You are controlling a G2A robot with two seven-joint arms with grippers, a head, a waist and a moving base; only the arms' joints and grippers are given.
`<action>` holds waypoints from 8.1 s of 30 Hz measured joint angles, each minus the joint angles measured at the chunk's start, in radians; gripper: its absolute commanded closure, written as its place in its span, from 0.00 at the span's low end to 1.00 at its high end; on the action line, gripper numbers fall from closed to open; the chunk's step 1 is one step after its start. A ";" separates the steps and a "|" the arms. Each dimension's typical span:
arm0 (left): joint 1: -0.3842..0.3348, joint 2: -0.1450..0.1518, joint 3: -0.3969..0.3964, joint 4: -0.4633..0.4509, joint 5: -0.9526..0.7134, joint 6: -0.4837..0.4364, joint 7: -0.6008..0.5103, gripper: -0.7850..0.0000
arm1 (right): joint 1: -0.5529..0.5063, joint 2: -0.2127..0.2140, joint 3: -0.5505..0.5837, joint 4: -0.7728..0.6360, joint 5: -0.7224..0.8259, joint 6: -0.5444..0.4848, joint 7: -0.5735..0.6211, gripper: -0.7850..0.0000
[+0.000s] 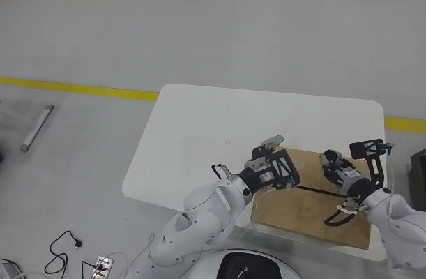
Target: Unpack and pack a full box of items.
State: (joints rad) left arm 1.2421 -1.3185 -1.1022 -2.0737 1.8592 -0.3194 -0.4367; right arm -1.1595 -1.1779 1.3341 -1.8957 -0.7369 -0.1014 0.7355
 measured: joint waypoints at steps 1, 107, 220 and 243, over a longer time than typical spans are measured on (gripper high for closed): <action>0.000 0.000 -0.006 -0.001 -0.007 -0.002 -0.008 0.00 | -0.008 0.002 0.014 -0.006 0.003 -0.002 0.001 0.80; 0.113 0.026 -0.542 0.079 -1.488 0.374 -0.627 0.00 | -0.110 0.057 0.146 -0.080 0.061 -0.016 -0.007 1.00; -0.223 0.029 -0.084 0.256 -2.045 0.532 -0.210 0.00 | -0.273 0.086 0.266 -0.117 0.045 -0.080 -0.185 1.00; -0.262 0.020 0.037 0.227 -1.933 0.515 -0.213 0.00 | -0.377 0.094 0.402 -0.151 0.130 -0.108 -0.210 0.58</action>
State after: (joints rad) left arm 0.9801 -1.2980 -1.0654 -1.8471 -0.0743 0.1955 -0.6493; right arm -1.5366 -1.0836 1.7362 -2.0465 -0.6066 -0.2096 0.5257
